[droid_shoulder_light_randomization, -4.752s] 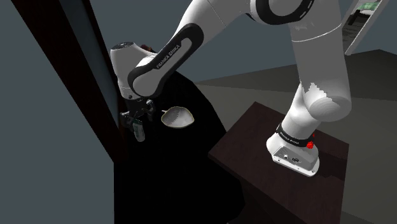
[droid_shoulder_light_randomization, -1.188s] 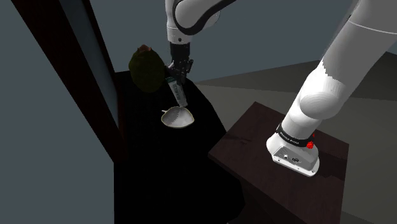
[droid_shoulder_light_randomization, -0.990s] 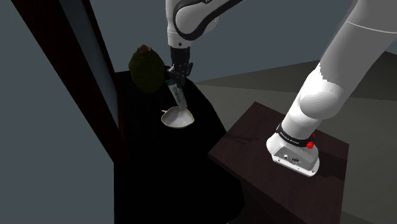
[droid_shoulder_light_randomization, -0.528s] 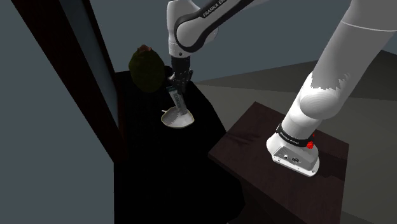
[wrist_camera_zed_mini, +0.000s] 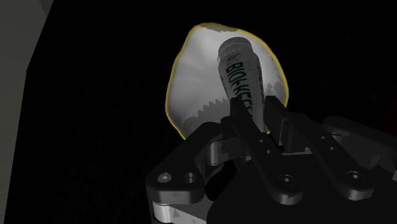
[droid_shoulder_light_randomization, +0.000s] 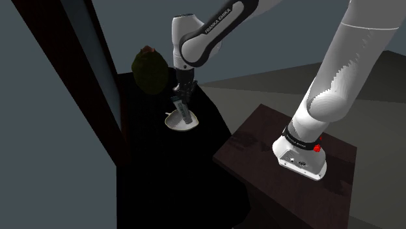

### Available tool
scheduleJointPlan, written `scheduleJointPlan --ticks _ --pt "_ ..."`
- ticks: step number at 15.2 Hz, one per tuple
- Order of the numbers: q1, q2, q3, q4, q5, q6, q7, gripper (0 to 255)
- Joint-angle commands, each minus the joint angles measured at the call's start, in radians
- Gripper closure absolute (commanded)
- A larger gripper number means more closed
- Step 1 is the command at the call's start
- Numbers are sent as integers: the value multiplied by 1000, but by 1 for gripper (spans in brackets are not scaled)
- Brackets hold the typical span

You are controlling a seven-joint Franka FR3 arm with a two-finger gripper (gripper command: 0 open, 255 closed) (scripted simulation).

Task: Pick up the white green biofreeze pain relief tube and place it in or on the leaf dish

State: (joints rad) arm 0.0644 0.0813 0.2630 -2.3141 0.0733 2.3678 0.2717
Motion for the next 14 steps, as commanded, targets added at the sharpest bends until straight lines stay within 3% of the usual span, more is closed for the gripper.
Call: scheduleJointPlan --ticks 1,9,10,14 --pt "1 24 -1 -8 -7 31 4 255" --pt "1 24 -1 -8 -7 31 3 255" --pt "1 23 -1 -8 -7 31 3 0" --pt "1 24 -1 -8 -7 32 3 0"
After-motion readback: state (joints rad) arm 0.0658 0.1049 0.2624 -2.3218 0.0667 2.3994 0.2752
